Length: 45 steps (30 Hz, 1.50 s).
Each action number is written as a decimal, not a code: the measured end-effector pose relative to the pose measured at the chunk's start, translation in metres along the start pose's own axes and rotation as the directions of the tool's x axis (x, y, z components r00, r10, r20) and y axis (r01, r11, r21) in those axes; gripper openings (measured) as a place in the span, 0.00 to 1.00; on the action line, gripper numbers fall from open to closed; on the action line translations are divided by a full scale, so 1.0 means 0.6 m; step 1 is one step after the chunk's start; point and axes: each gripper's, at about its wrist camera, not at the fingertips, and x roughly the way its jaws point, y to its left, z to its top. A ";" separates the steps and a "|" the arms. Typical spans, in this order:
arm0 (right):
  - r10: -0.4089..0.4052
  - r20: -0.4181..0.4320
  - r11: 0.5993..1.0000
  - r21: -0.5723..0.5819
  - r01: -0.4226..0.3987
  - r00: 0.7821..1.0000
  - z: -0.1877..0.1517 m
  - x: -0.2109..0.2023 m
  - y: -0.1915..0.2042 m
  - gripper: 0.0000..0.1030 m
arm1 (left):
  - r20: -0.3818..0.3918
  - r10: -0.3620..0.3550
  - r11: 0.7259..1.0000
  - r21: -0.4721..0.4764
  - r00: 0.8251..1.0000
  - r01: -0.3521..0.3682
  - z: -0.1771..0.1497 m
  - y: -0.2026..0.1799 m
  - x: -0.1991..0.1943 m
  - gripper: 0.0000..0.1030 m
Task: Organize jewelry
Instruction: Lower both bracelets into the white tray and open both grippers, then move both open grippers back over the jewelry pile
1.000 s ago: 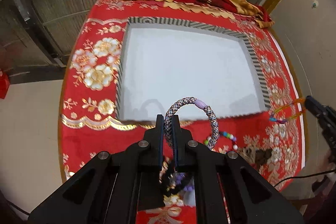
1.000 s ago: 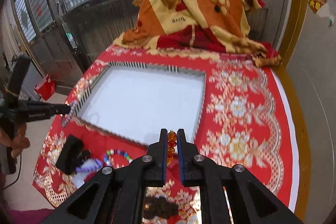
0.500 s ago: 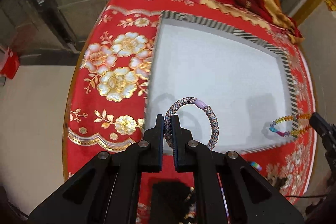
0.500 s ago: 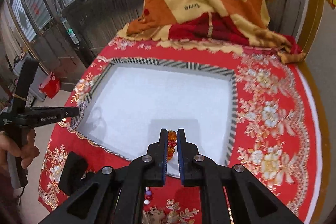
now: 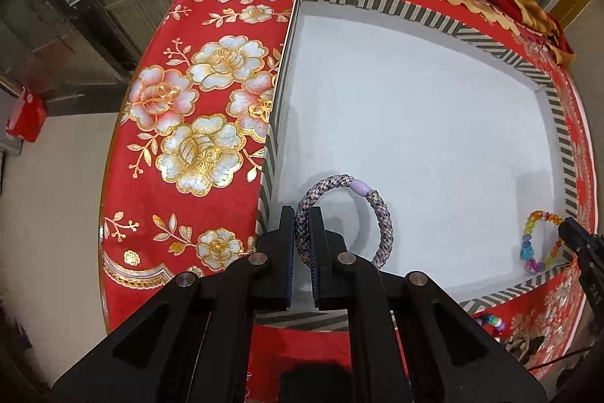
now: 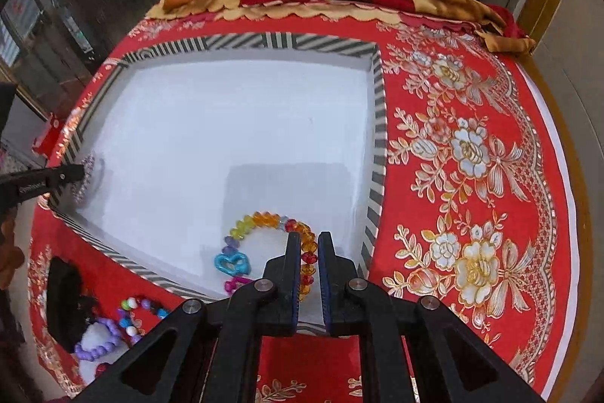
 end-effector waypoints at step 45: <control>0.127 0.189 0.992 0.003 -0.130 0.974 -0.123 -0.181 0.034 0.32 | 0.185 0.000 1.000 -0.021 0.983 0.004 -0.164 -0.034 -0.174 0.48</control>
